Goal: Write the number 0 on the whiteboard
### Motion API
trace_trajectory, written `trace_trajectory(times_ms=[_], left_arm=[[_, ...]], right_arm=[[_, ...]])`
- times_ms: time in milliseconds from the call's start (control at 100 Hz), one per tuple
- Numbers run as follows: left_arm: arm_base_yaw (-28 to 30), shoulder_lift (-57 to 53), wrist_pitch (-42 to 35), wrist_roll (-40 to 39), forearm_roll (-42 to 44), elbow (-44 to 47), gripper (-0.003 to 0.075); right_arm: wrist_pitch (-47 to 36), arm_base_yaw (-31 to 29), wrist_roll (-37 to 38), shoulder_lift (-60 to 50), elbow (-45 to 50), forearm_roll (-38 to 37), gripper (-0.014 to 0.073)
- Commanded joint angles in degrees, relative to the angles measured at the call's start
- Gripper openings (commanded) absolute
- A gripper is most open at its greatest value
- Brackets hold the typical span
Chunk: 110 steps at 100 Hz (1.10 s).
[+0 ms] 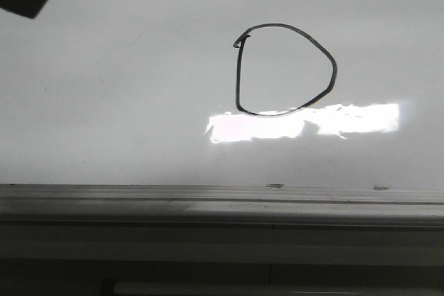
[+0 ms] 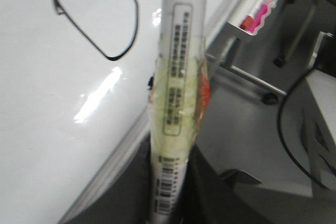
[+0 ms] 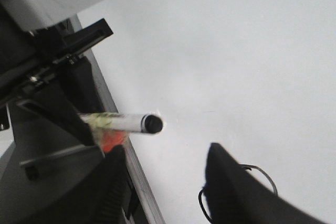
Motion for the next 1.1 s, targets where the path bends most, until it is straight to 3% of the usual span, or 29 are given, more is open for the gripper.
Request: trace_trajectory(times_ms=[0,70,200,320,530,710,1090], left_arm=[[-0.1,-0.6,-7.1,-16.1,12.0,-0.5,-0.002],[-0.1,-0.8,-7.0,-30.5,22.9,0.3,-0.002],[0.0,-0.4,-6.6,-52.1,39.6,2.7,-0.002],[0.6,1.1,-6.3,-64.6,48.3,3.9,-0.002],[2.3,7.5,-11.9,-68.0,49.2,4.0,-0.002],[4.8,13.1,-12.7,-74.7,49.8,4.0,-0.002],[9.2,17.6,-13.8,-74.7,50.3,4.0,-0.002]], right_arm=[[-3.1,-0.4,2.0,-4.4,0.9,-1.6,0.0074],[-3.1,-0.4,2.7,-7.3,4.2,-1.6,-0.0078],[-3.8,-0.4,7.2,-11.1,11.3,-2.1,-0.0046],[-6.1,-0.4,11.3,-12.4,16.7,-2.2,-0.0046],[-12.8,-0.4,12.2,-12.4,19.1,-5.2,-0.0046],[-13.4,-0.4,12.7,-12.4,19.1,-5.6,-0.0046],[-13.4,-0.4,14.4,-12.4,19.1,-5.4,-0.0046]])
